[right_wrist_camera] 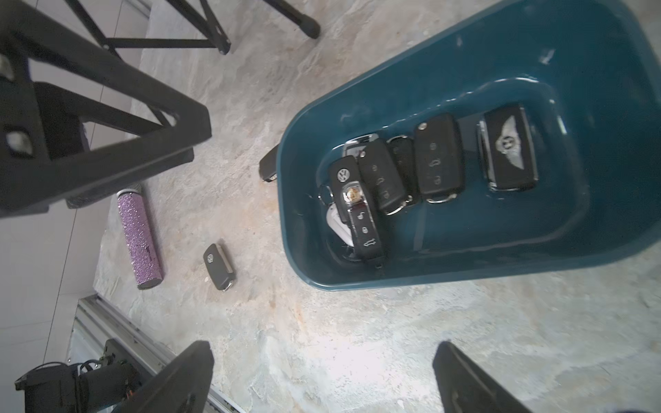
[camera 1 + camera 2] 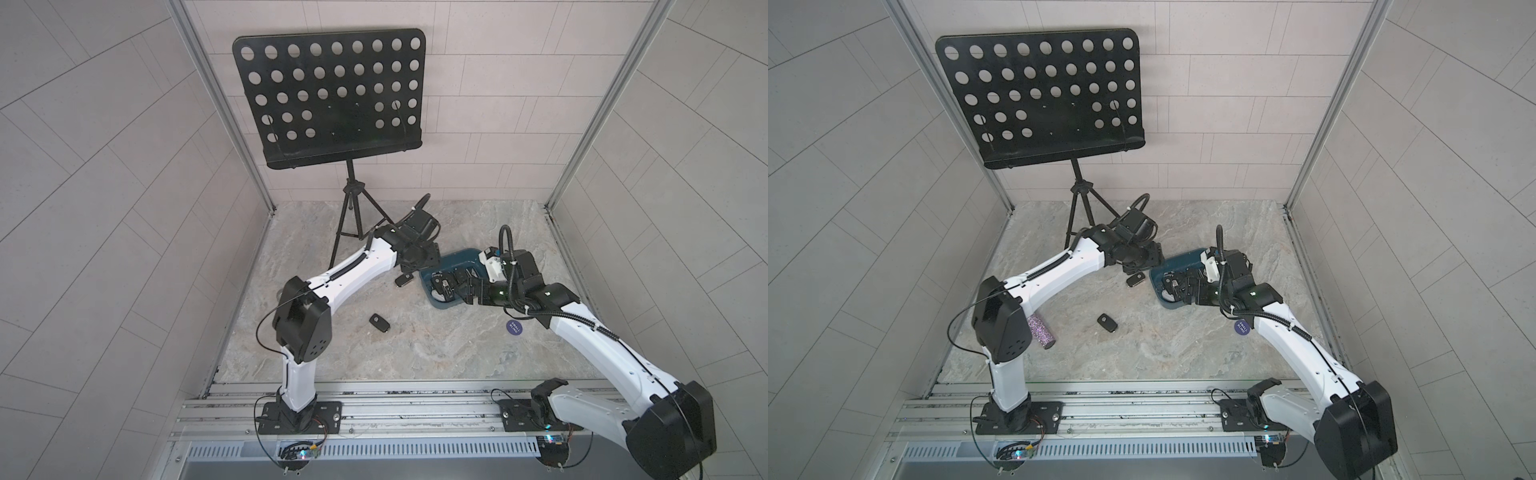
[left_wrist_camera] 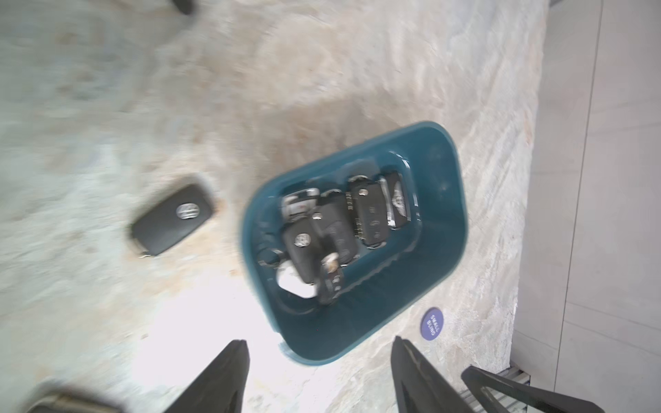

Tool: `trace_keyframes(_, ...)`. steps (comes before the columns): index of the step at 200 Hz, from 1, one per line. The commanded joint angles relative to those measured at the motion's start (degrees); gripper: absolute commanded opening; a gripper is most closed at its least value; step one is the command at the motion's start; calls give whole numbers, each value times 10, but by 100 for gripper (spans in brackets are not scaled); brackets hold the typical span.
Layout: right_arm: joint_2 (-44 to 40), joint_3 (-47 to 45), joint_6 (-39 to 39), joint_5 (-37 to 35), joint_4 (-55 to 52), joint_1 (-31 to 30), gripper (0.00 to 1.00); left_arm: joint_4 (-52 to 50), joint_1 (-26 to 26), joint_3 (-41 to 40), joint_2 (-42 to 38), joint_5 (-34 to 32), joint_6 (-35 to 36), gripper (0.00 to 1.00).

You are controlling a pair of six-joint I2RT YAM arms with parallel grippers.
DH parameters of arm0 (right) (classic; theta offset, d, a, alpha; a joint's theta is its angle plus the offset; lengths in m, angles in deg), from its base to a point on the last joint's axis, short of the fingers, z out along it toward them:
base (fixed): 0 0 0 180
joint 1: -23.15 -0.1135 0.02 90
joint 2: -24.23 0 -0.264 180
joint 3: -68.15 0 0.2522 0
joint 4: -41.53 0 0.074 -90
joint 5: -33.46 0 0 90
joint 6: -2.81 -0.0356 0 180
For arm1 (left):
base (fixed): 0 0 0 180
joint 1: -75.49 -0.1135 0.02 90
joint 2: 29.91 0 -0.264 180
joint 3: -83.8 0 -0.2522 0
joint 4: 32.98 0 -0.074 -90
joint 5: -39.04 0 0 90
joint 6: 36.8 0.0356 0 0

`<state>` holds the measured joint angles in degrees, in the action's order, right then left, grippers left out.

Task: Place the car key into the storage box
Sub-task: Place the car key in the storage box, then pick up the car key from the center of the board.

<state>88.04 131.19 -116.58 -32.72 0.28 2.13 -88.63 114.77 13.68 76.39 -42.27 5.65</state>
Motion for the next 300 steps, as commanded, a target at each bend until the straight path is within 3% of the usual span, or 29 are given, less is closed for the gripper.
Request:
trace_keyframes(1, 22, 22, 6, -18, 11, -40, 100, 12, -30, -74, -50, -6, 5, 75)
trace_keyframes(28, 68, 49, 17, -53, 16, -105, 100, 19, -69, -167, -121, -3, 6, 85)
trace_keyframes(48, 112, 79, 27, -75, 11, -152, 100, 20, -102, -226, -167, 7, 10, 100)
trace_keyframes(172, 409, 311, 110, -194, -44, -356, 100, -38, -375, -436, -315, 128, 57, 100)
trace_keyframes(221, 506, 402, 144, -228, -95, -396, 98, -36, -407, -487, -348, 139, 46, 100)
trace_keyframes(300, 608, 495, 161, -276, -160, -397, 89, -47, -424, -497, -362, 134, 46, 100)
